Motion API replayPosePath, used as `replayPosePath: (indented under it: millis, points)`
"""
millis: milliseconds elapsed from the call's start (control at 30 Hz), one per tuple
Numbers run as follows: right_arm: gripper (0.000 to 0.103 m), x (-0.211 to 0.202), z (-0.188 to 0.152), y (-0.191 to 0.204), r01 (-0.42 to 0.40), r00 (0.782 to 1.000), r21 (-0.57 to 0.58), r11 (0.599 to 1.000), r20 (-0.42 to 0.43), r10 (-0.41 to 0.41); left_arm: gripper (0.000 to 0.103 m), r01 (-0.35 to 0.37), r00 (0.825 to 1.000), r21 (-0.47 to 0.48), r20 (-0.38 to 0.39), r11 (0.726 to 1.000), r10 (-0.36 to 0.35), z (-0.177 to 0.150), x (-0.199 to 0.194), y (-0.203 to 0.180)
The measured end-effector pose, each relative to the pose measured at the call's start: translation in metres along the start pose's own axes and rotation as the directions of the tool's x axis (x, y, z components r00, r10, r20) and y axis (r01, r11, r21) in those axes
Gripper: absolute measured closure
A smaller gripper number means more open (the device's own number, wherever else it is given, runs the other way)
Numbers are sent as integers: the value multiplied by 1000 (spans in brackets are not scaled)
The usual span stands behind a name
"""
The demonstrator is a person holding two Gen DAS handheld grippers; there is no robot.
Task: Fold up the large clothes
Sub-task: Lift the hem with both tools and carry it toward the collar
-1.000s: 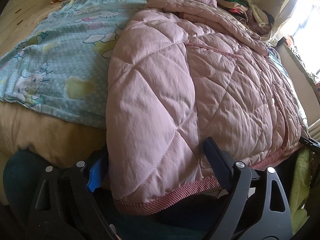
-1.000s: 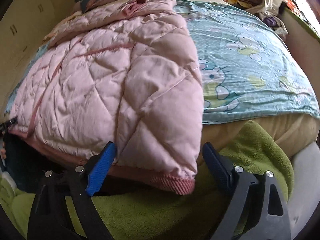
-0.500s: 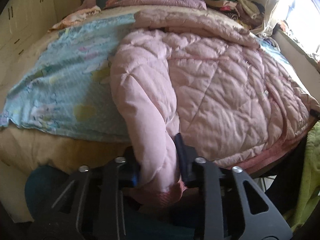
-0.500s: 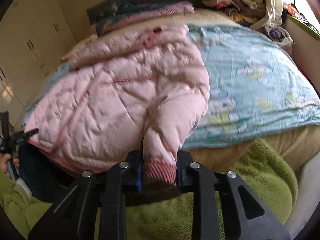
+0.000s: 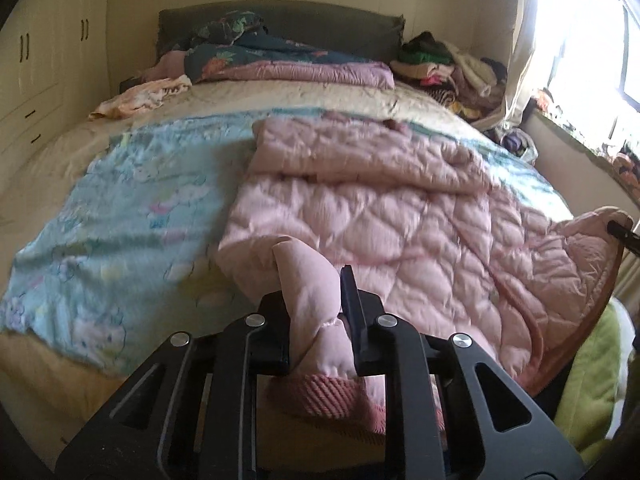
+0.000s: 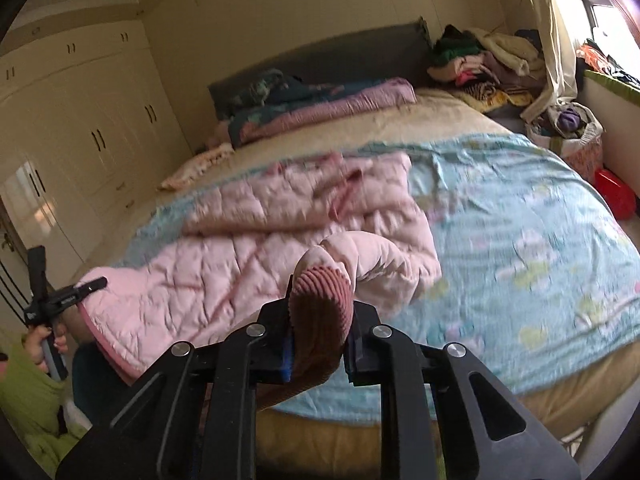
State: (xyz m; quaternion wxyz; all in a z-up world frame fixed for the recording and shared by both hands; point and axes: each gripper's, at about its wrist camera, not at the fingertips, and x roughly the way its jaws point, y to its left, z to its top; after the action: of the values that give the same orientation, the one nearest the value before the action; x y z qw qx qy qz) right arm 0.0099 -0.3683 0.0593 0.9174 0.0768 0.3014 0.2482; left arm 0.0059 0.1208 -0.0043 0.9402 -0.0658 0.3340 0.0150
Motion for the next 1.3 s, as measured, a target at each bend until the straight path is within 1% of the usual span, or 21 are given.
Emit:
replayPosePath:
  millis: [300,533,700,900,1033,1300]
  points:
    - [87,10,42,-2,-21,997,0,1000,78,21,91,26,997,-56,73,998,-22,43,8,7]
    - [87,15,70,-3,-25,992,0,1000,122,24,91,47,991,-77,127,996,-37,71,10,11]
    - [87,15,88,-5,-12,988,15,1000,154,9,91,74,982,-110,180,991,-53,91,6,16]
    - [87,15,113,-6,-9,982,30,1000,190,4,91,88,970,-141,235,986,-53,116,1,21]
    - [87,17,129,-8,-7,977,39,999,215,-1,91,89,964,-161,262,983,-44,132,0,22]
    - [87,21,153,-5,-1,970,33,999,244,-8,91,89,955,-171,295,981,-35,157,-1,20]
